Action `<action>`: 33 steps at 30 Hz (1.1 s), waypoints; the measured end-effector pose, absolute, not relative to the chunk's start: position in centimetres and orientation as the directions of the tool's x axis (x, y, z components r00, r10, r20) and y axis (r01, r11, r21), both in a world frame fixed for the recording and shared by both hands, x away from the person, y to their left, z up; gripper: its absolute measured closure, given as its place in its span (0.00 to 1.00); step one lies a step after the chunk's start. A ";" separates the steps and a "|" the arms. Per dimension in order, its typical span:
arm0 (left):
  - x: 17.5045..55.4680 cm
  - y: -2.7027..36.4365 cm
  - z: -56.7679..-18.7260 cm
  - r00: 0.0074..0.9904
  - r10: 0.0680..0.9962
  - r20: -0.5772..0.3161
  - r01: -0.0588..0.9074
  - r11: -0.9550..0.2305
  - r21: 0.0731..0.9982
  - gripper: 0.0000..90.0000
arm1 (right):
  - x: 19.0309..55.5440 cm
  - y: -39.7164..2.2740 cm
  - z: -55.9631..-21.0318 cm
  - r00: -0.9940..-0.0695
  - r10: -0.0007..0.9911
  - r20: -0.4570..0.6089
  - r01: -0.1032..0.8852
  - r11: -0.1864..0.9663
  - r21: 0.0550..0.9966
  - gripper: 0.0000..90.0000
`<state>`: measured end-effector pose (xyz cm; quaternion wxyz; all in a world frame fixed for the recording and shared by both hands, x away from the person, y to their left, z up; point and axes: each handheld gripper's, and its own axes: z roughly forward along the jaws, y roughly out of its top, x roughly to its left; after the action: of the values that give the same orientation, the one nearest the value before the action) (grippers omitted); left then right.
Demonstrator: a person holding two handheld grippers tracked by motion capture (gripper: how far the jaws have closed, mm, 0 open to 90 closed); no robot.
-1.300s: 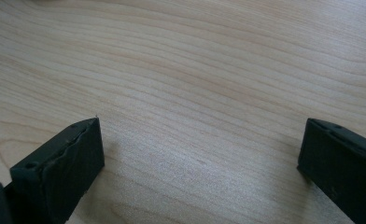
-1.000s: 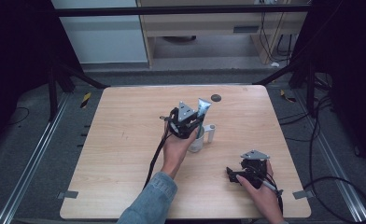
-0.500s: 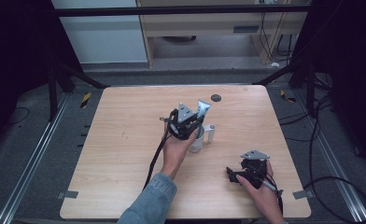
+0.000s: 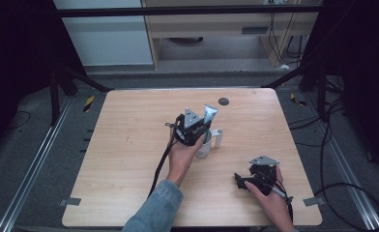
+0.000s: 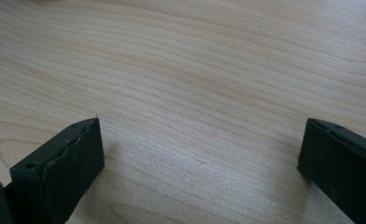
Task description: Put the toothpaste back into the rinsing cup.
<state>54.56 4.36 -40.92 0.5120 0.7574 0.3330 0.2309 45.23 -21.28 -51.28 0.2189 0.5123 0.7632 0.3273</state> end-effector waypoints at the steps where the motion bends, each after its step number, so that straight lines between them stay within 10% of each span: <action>1: 54.6 4.4 -41.0 0.672 0.740 0.009 0.268 -0.254 0.929 0.86 | 45.2 -21.3 -51.3 -0.380 0.925 -0.003 0.637 0.264 0.725 0.00; 33: 54.4 4.4 -41.9 0.668 0.744 -0.002 0.274 -0.244 0.930 0.86 | 45.2 -21.3 -51.3 -0.379 0.925 0.002 0.639 0.260 0.724 0.00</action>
<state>54.36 4.44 -41.92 0.5142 0.7547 0.3373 0.2285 45.22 -21.28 -51.28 0.2183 0.5126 0.7631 0.3274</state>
